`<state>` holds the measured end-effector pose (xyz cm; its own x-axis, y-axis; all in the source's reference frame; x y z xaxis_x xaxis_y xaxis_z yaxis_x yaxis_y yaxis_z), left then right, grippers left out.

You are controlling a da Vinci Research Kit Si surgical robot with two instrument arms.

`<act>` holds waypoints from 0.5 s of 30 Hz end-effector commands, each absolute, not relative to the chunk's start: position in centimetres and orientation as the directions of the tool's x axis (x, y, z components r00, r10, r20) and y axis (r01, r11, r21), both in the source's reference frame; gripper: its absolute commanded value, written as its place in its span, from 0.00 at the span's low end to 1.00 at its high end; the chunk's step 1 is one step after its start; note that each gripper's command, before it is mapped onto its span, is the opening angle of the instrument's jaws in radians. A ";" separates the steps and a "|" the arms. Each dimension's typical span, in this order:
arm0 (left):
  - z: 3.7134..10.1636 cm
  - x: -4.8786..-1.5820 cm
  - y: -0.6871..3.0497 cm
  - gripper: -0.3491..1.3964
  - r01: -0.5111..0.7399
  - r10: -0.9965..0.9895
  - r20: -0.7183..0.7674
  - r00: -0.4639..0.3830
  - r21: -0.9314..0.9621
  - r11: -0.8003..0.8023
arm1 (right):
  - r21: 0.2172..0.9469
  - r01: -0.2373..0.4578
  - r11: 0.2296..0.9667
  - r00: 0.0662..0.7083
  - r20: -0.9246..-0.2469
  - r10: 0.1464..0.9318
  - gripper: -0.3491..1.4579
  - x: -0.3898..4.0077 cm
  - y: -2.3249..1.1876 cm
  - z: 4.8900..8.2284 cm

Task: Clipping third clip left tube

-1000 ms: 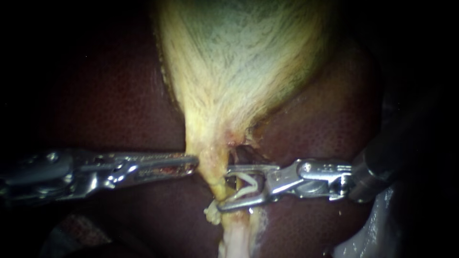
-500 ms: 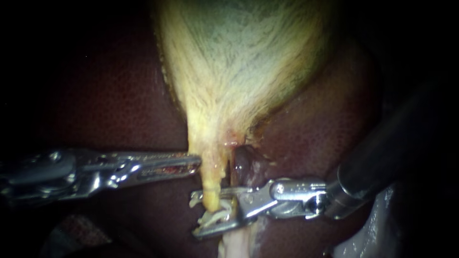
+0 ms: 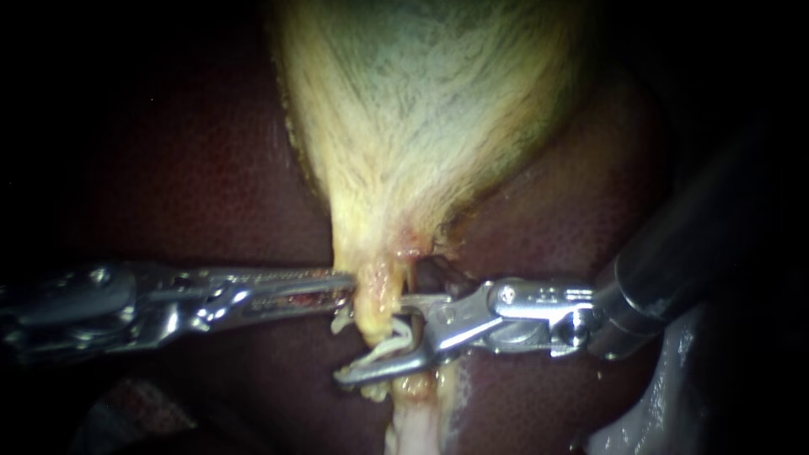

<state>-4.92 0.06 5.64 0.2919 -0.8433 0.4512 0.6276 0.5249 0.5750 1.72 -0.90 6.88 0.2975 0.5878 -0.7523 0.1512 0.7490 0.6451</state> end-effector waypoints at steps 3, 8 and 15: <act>5.64 -4.92 0.06 0.03 0.628 -0.843 0.451 0.292 0.575 0.525 | 0.658 0.148 0.738 0.302 -0.741 0.600 0.00 1.60 -0.89 6.92; 5.64 -4.92 0.06 0.03 0.628 -0.843 0.452 0.292 0.575 0.525 | 0.671 0.129 0.730 0.351 -0.720 0.599 0.00 1.55 -0.87 6.97; 5.65 -4.92 0.06 0.03 0.628 -0.843 0.452 0.292 0.575 0.525 | 0.671 0.128 0.731 0.353 -0.719 0.598 0.00 1.58 -0.95 7.02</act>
